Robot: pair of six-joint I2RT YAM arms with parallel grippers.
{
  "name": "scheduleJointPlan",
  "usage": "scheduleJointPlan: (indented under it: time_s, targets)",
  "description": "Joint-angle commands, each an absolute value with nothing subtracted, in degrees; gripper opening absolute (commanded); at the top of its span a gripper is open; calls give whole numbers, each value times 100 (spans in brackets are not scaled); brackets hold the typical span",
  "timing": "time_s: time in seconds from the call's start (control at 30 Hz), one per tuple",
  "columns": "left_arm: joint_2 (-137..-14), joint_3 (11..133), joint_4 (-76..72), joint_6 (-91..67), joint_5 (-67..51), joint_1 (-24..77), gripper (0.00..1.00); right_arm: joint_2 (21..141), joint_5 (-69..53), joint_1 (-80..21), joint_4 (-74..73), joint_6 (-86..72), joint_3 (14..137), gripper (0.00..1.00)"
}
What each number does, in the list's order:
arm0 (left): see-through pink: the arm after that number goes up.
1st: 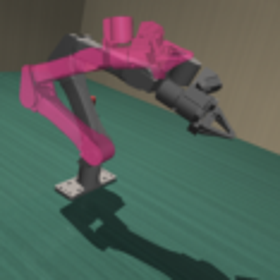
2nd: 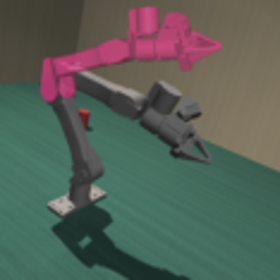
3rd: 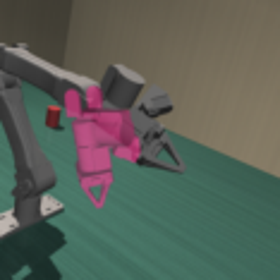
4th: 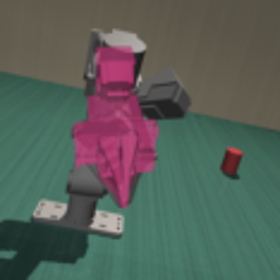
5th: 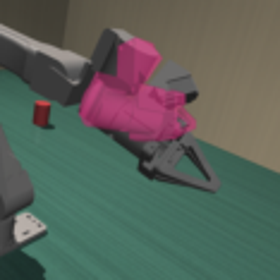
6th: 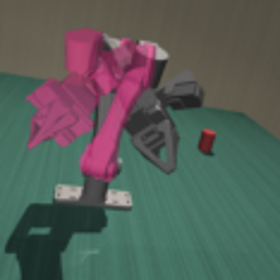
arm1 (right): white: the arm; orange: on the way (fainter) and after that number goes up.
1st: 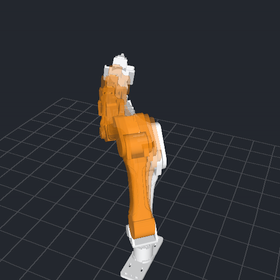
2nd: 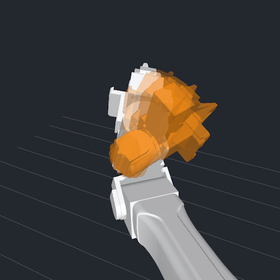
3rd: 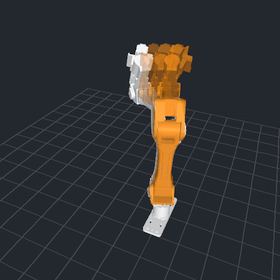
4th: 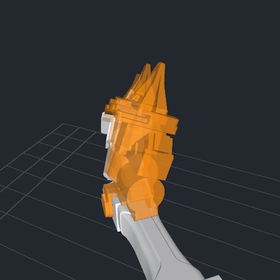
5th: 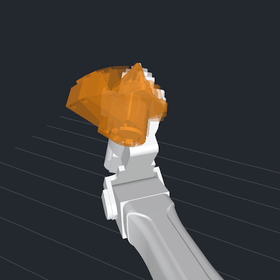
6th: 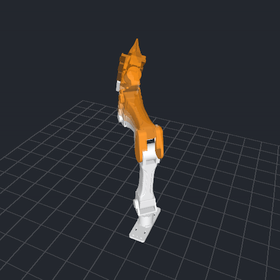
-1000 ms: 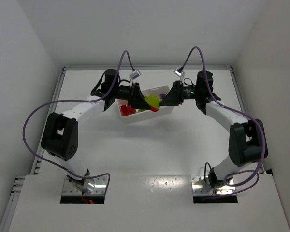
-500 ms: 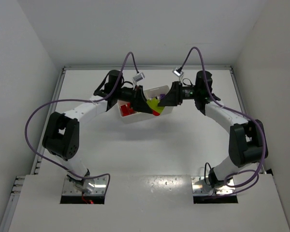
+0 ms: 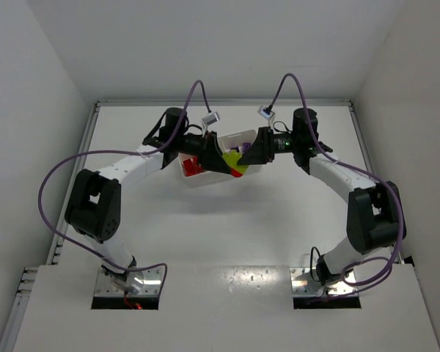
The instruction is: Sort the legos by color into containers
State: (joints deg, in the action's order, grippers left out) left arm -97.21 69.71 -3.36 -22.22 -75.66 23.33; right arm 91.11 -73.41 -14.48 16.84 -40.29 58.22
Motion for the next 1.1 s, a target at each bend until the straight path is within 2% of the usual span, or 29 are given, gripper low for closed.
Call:
scheduleJointPlan:
  time_s: [0.0,0.43,0.83,1.07]
  targets:
    - [-9590,6918,-527,-1881,-7559,2373,5,9131,-7383,-1441,1809,-4025,6100,0]
    - [-8692,6117,-159,-1283,-6874,2373,5,10089,-6372,-703,3233,-7091,6398,0]
    - [-8201,5810,-140,-1353,-6329,2039,5,10757,-6003,-703,2988,-7663,6960,0]
    - [-7954,5607,-527,-1811,-6038,1530,5,11126,-5950,-940,2840,-7297,7337,0]
